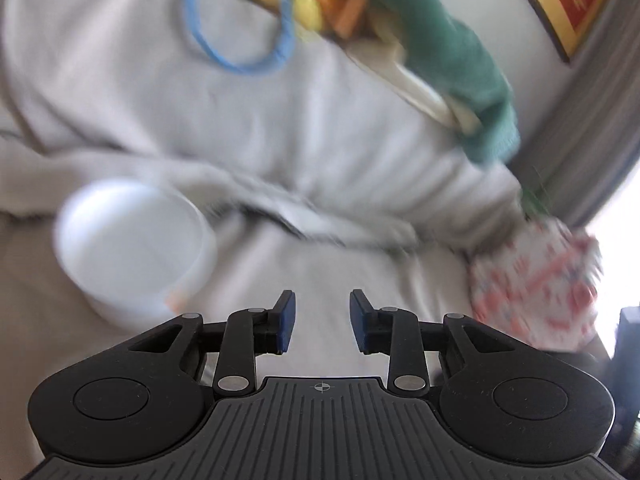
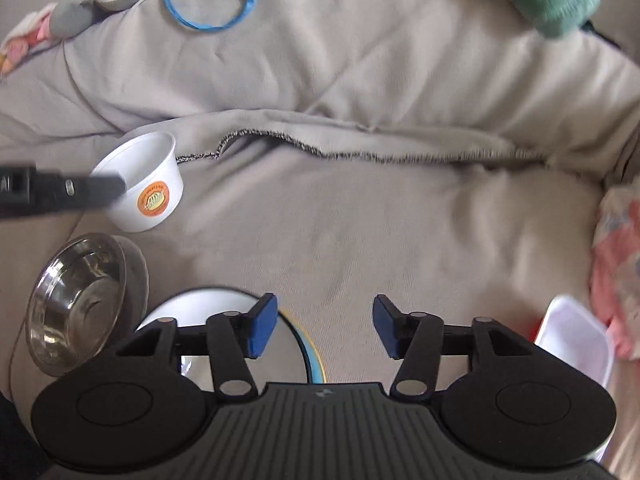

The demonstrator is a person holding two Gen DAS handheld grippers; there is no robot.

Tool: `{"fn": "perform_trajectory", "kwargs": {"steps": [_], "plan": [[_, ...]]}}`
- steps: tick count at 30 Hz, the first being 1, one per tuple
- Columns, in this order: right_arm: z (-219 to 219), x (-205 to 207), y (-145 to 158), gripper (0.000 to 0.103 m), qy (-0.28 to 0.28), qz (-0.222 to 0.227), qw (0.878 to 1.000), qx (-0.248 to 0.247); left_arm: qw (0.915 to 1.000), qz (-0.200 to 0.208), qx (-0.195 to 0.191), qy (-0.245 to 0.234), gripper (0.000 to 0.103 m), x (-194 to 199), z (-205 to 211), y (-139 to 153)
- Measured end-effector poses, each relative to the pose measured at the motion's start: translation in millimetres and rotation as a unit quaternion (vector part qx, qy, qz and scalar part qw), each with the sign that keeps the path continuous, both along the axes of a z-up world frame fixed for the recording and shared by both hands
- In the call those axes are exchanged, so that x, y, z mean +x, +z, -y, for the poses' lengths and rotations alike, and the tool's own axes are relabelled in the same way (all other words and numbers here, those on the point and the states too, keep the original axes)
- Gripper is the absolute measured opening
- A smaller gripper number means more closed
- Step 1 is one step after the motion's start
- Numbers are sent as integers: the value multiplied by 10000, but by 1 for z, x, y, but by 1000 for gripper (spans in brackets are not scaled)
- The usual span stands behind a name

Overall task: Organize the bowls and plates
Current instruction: 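Open both grippers and move toward the white bowl with orange logo, then grasp the white bowl rim with both grippers and lift it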

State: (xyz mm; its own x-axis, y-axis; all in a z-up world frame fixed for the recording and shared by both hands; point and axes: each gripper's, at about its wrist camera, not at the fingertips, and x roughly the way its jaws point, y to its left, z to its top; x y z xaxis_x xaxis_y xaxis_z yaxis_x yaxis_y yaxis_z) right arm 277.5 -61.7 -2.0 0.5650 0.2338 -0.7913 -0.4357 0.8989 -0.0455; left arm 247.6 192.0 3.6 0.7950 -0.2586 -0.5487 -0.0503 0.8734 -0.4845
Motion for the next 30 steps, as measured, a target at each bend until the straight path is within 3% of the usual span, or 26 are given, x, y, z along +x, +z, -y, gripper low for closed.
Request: {"fn": "perform_trajectory", "kwargs": {"steps": [4,7,11,13,15,17,20,21,23,24,25,30], "plan": [[-45,15,8,65,60,-180,9985,-504,9965,245,-314,730,33,-8,-71,-15],[-89,26,-2,65,197,-483,9943,-933,9874,-151,-573,1469,33,-8,-125,-32],[-147,42,-2,69,162,-702,9941,-816,9872,-357,-694,1389,33,2,-156,-41],[-175,46,2,82,112,-596,9955,-724,9865,-582,-602,1407,33,13,-157,-51],[-199,48,4,89,148,-426,9969,-642,9856,-774,-575,1387,34,22,-153,-62],[-223,52,0,89,291,-204,9972,-660,9856,-875,-620,1305,34,29,-150,-73],[-246,72,-18,88,291,-134,9977,-594,9842,-1031,-359,1390,34,33,-142,-84],[-249,81,-27,85,171,-245,9980,-556,9836,-1066,-311,1423,34,35,-141,-87],[-252,100,-47,61,-132,-579,9971,-472,9833,-1130,-285,1395,32,33,-142,-91],[-251,107,-55,39,-196,-787,9957,-455,9835,-1150,-272,1369,27,33,-142,-91],[-249,112,-65,29,-248,-1045,9934,-401,9839,-1151,-282,1339,24,32,-142,-91],[-244,101,-71,27,-141,-1373,9902,-198,9870,-1199,-475,962,24,31,-138,-86]]}}
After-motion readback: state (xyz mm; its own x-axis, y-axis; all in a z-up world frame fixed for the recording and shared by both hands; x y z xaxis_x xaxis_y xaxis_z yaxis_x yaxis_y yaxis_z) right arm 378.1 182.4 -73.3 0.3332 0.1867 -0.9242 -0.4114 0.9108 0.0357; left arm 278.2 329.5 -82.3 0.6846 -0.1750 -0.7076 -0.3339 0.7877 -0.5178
